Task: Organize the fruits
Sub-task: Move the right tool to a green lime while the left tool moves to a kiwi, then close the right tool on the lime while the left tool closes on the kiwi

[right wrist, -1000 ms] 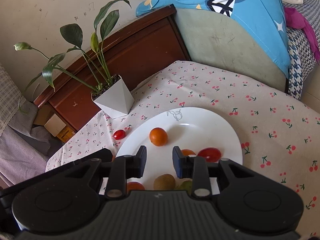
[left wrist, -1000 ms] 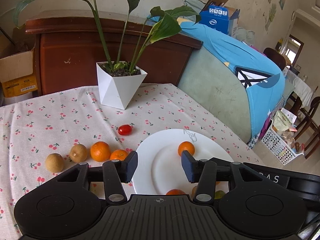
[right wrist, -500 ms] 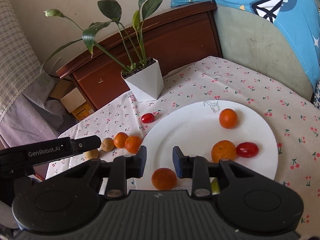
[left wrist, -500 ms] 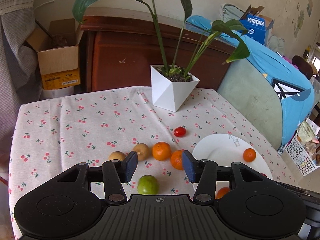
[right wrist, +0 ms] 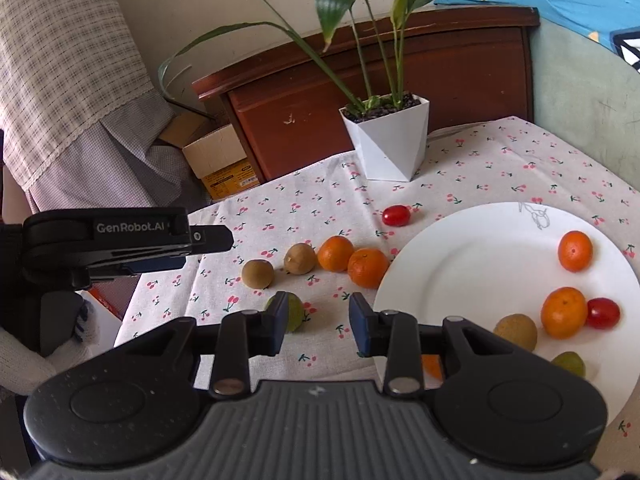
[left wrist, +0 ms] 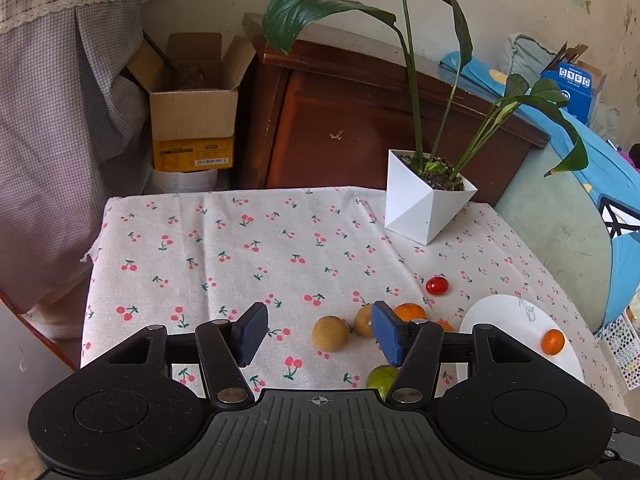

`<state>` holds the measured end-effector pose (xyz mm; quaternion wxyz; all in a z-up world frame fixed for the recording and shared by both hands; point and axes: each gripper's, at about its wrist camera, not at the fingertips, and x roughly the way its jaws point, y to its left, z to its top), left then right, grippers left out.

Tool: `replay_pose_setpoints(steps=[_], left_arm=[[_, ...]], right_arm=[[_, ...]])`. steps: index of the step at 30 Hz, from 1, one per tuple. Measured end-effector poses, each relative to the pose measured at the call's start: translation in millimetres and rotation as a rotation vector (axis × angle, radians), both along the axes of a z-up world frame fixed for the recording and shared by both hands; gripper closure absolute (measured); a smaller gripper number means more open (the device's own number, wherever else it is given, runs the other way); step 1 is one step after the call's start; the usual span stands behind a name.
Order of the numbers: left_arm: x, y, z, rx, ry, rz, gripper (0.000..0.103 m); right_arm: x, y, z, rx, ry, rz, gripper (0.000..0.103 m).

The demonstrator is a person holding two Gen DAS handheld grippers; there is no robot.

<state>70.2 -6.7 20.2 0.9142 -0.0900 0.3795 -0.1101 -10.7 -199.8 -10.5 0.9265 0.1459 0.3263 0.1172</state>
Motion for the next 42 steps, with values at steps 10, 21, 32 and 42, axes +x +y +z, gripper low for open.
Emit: replay_pose_setpoints(steps=[10,21,32,42], left_arm=[[7.9,-4.3,-20.5,0.074,-0.008,-0.125,0.047],[12.5,-10.0,-35.8,0.077,-0.019,-0.186,0.052],[22.5,-13.3,-42.4,0.084,-0.011,-0.171,0.058],[22.0,-17.9,-43.9,0.071,-0.02,-0.198,0.074]], right_arm=[[12.6,24.2,-19.5,-0.045,0.042,0.04,0.068],[24.1,28.2,-26.7,-0.056,0.044,0.071,0.064],[28.9,42.7,-29.3,-0.144,-0.005,0.105,0.059],[29.0,44.8,-28.9,-0.18,-0.011,0.104,0.071]])
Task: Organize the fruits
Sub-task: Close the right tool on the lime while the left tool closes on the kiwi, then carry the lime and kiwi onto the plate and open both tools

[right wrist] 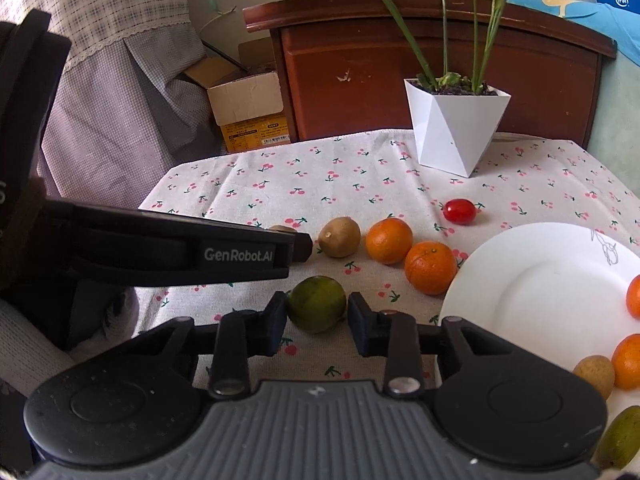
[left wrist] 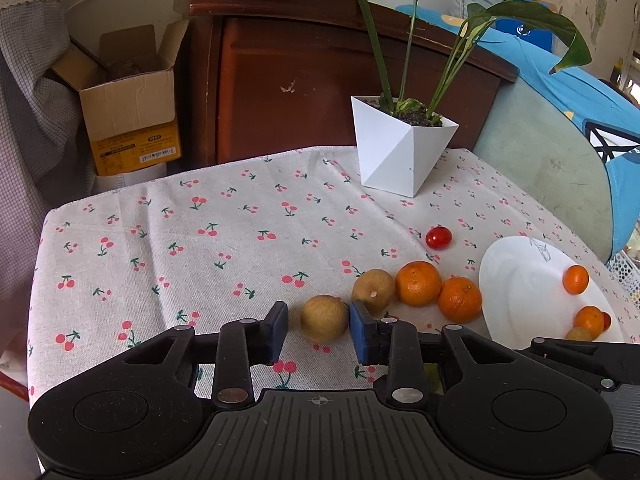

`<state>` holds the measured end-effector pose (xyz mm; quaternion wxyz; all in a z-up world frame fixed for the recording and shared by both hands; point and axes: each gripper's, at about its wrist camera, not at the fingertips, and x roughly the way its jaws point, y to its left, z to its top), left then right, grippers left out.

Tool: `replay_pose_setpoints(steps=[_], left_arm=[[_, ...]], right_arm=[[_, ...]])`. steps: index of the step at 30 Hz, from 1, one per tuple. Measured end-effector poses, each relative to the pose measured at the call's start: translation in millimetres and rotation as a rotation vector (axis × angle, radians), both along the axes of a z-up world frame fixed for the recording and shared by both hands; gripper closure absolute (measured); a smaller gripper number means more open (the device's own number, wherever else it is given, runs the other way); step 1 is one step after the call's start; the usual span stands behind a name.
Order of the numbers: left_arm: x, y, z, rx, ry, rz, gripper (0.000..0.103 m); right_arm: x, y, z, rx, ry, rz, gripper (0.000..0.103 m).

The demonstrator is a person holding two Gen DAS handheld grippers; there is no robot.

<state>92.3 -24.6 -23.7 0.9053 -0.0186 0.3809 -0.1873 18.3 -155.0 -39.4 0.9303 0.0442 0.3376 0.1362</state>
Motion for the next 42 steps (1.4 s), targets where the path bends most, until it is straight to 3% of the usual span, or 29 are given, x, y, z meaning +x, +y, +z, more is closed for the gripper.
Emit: replay_pose_setpoints(steps=[4,13,21,34,42], left_arm=[[-1.3,-2.4,0.0,-0.004,-0.001,-0.011,0.08],[-7.3,5.0,14.0,-0.031,-0.043,0.026,0.08],[-14.3,6.7,15.6,-0.054,-0.028,0.038,0.08],[-31.7,-27.6,39.3,-0.105,-0.084,-0.036,0.08],[-42.4,-55.5,38.5,-0.113,-0.068,-0.093,0.08]], right_arm=[[-2.1,-1.7,0.4,0.001,0.004,-0.006,0.071],[-11.3,-7.9,7.2,0.017,-0.005,-0.009,0.071],[-18.7,-19.8,13.4,0.045,-0.016,-0.044,0.071],[-34.2,-71.8,33.4,0.058,-0.082,-0.194,0.071],[-40.8,-105.6,36.9,0.103,-0.078,-0.308,0.071]])
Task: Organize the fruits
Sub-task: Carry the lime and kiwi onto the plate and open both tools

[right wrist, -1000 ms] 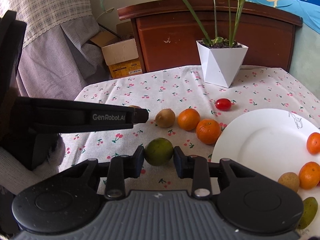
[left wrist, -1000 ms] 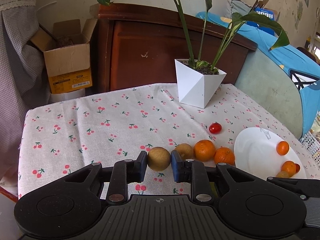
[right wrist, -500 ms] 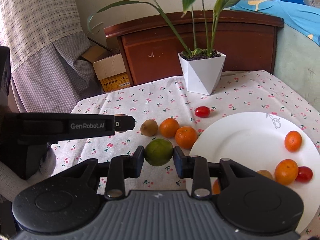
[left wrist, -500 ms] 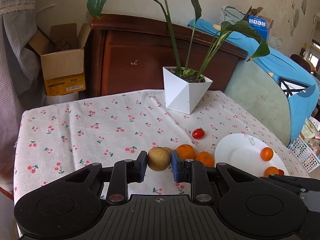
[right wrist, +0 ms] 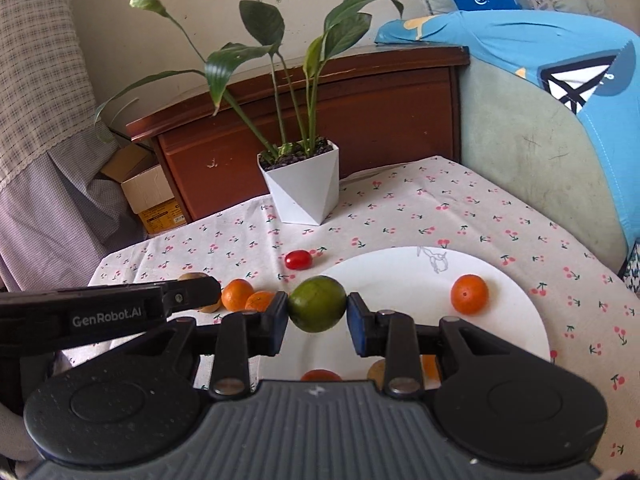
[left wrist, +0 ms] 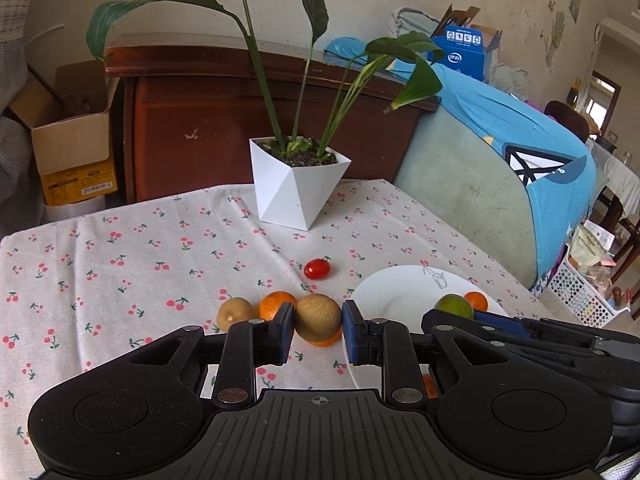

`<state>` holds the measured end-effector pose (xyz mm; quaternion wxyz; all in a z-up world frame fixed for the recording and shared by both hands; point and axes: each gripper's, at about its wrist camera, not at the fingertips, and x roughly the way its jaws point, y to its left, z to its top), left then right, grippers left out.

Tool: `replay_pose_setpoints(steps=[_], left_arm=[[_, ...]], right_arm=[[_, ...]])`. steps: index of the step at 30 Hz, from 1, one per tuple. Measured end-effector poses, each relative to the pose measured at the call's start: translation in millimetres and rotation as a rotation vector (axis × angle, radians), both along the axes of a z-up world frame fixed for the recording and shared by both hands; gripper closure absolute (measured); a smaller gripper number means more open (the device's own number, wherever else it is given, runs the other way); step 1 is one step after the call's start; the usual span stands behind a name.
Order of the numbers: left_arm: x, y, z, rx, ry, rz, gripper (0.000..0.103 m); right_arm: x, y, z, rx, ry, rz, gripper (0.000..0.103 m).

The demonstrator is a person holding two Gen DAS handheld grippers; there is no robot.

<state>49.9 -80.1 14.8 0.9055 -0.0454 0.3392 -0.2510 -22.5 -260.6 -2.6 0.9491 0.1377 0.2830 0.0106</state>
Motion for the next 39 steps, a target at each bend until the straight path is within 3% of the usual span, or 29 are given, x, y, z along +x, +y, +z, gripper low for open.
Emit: replay_pose_setpoints(steps=[9,24,28,35,39], left_arm=[[-11.6,-35.2,-7.1,0.013,0.012,-0.068,0.08],[-12.1,-60.2,-18.8,0.014,0.043,-0.087,0.079],[-12.4,-62.4,-19.1,0.011,0.05,-0.094,0.077],[-12.7,-60.8,-15.6,0.013,0.045,-0.074,0.06],[-13.0,-58.5,-12.9,0.024,0.05,-0.064,0.059]], right_arm=[[-6.1,-26.7,-3.4,0.041,0.019,-0.091,0.071],[-4.0,-47.9,-13.1,0.126,0.056,-0.175,0.069],[-4.6,-47.9,-12.6,0.124,0.055,-0.178,0.069],[-6.6,-49.4,-9.0,0.134,0.039,-0.189,0.068],[-6.4,-47.6,-7.5,0.134,0.036,-0.182,0.067]])
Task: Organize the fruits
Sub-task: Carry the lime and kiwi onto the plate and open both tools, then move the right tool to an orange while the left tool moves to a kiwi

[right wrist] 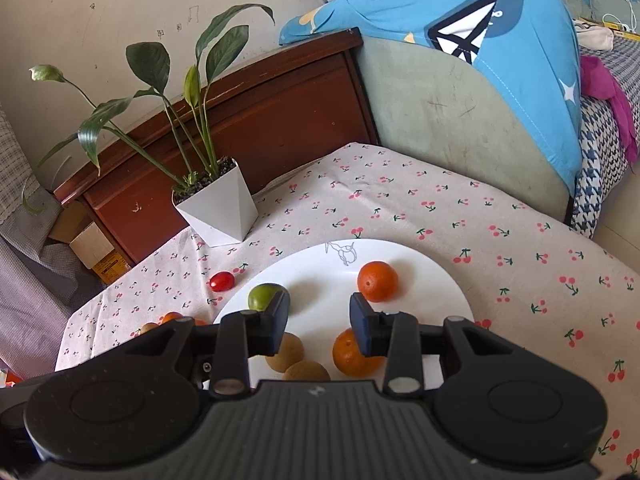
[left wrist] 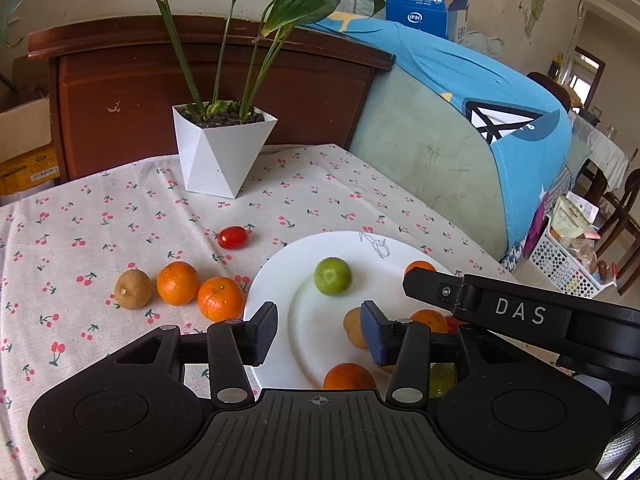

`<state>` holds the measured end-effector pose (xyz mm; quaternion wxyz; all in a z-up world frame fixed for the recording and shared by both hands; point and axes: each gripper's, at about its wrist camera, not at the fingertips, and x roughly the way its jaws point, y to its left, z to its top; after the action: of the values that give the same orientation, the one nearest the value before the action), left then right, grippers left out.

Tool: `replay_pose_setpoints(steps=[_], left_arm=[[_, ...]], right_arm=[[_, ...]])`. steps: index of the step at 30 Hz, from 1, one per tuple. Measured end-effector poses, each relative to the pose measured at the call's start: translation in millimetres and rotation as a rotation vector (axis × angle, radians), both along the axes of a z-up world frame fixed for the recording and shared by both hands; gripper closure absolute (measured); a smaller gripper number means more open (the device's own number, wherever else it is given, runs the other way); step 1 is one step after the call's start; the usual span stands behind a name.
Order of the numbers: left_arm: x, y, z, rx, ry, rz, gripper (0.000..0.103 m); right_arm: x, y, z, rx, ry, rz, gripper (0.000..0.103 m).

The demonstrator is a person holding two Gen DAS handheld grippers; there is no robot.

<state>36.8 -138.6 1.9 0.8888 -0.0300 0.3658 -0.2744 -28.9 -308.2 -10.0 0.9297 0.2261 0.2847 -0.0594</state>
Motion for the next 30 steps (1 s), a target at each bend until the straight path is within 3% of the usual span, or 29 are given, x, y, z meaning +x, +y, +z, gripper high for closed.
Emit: replay_pose_setpoints(steps=[9,18,24,27,30], left_arm=[[-0.5,19.8,13.2,0.056,0.005,0.047,0.053],[12.3,63.0,27.0,0.062,0.044,0.176,0.052],[24.2,77.0,35.2,0.132,0.019,0.17,0.052],[30.2,83.5,33.7,0.137,-0.011,0.207,0.052],[34.9,88.3,25.1,0.129,0.018,0.242,0.052]], right_arm=[[1.7,10.2,4.3,0.016,-0.019,0.065,0.066],[4.8,33.2,5.6,-0.023,-0.03,0.174,0.066],[11.4,51.3,6.5,-0.031,-0.041,0.277,0.066],[15.7,60.9,4.4,-0.039,-0.041,0.324,0.066],[21.3,69.8,0.1,-0.056,-0.029,0.349,0.066]])
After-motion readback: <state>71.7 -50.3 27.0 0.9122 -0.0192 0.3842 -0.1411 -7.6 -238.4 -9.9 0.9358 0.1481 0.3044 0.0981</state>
